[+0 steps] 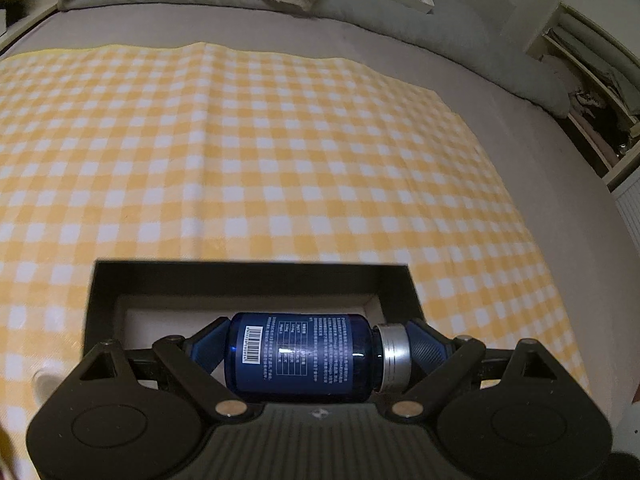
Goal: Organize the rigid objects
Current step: 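Place the blue bottle in the black box with left tool while right tool holds box wall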
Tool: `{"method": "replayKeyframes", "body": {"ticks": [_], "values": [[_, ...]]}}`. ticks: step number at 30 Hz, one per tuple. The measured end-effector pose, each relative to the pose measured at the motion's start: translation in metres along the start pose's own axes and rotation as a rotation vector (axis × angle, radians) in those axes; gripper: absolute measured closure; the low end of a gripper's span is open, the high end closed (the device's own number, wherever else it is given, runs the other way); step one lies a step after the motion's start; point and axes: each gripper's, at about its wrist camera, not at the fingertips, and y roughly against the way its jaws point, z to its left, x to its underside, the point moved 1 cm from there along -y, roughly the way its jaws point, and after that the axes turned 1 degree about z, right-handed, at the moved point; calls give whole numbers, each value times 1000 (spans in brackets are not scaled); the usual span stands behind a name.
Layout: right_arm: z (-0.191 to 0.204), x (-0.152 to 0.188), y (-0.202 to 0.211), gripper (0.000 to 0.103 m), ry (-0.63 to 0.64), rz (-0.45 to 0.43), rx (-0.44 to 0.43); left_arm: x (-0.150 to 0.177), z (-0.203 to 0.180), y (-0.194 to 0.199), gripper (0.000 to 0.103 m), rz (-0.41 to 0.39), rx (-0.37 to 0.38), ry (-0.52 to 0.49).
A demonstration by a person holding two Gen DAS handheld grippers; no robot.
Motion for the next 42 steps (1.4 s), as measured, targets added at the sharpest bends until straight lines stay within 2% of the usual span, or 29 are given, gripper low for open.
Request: {"method": "replayKeyframes", "body": {"ticks": [9,13,16,22,28,32,36,42], "values": [[-1,-2,-1,99,14,-2,1,-6,-4,-24,11,3,-19,-6],[-2,-1,-1,99,17,-2,1,-6,-3,-26,10,-29,-4,19],[-1,-2,-1,99,17,-1,3,-7,-4,-25,2,-35,4,30],[-1,-2,-1,99,24,2,3,-5,-2,-16,2,-4,38,25],[-2,-1,0,99,21,-1,-2,9,-2,1,3,35,39,31],[-2,1,1,99,27,-5,-3,14,-9,10,14,11,56,-68],[-2,1,1,99,26,-3,-4,13,-11,7,23,-9,16,-182],[-1,1,1,99,32,-1,-7,10,-10,-3,36,19,1,-293]]}}
